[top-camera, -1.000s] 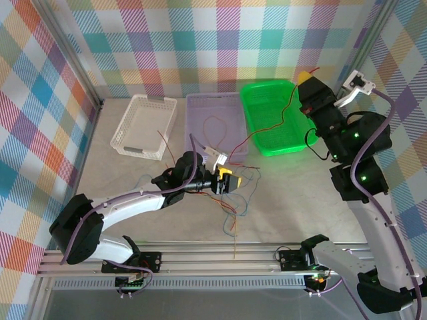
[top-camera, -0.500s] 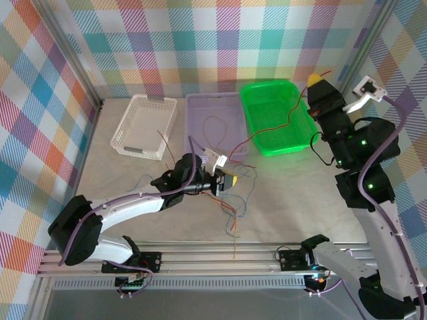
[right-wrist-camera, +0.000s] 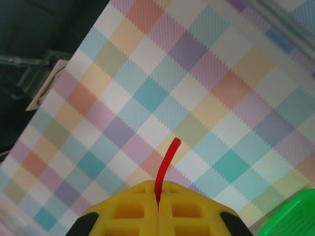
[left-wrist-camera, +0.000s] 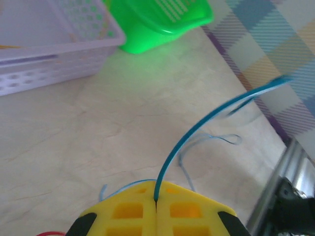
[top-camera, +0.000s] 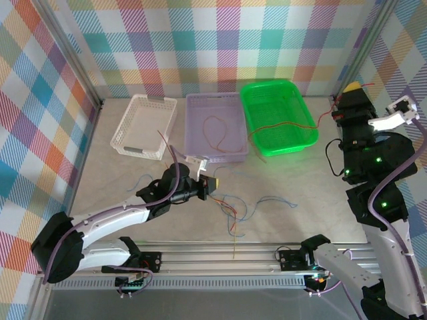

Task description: Untangle the cables

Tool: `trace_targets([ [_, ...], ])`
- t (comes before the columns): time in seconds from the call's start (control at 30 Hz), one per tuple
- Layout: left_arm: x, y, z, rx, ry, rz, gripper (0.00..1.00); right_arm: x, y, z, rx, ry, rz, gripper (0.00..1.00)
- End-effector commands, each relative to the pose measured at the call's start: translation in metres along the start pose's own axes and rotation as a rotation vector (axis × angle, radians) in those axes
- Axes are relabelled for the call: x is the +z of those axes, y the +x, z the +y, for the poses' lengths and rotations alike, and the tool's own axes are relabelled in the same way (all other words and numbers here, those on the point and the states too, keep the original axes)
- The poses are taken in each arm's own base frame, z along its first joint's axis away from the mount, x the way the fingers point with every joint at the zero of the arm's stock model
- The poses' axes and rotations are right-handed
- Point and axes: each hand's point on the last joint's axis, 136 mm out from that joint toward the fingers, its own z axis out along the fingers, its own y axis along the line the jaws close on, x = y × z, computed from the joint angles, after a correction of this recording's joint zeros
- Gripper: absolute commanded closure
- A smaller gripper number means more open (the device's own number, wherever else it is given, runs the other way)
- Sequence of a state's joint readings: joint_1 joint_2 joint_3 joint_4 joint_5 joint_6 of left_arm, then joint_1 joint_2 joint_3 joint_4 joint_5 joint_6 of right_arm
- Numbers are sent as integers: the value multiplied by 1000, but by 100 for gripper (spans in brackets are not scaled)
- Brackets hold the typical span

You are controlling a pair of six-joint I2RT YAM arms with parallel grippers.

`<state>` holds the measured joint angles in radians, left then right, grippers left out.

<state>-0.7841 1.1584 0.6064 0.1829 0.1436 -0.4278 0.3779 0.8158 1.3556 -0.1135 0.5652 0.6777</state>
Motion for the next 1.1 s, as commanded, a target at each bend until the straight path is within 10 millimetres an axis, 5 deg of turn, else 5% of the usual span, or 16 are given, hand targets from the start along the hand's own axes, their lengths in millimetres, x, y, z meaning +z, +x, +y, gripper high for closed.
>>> trace_targets([
  [0.0, -14, -7, 33, -89, -130, -43, 100, -2, -17, -16, -84, 93, -88, 100],
  [0.2, -33, -21, 39, -129, -185, -83, 100, 18, 0, -15, -191, 95, -70, 100],
  [0.4, -54, -42, 22, -130, -152, -129, 100, 63, 36, -17, -355, 99, -13, 100],
  [0.8, -89, -67, -1, -117, -109, -196, 100, 176, 113, -84, -459, 224, 162, 100],
  [1.07, -103, -80, -12, -96, -99, -213, 100, 221, 157, -141, -537, 303, 241, 100],
])
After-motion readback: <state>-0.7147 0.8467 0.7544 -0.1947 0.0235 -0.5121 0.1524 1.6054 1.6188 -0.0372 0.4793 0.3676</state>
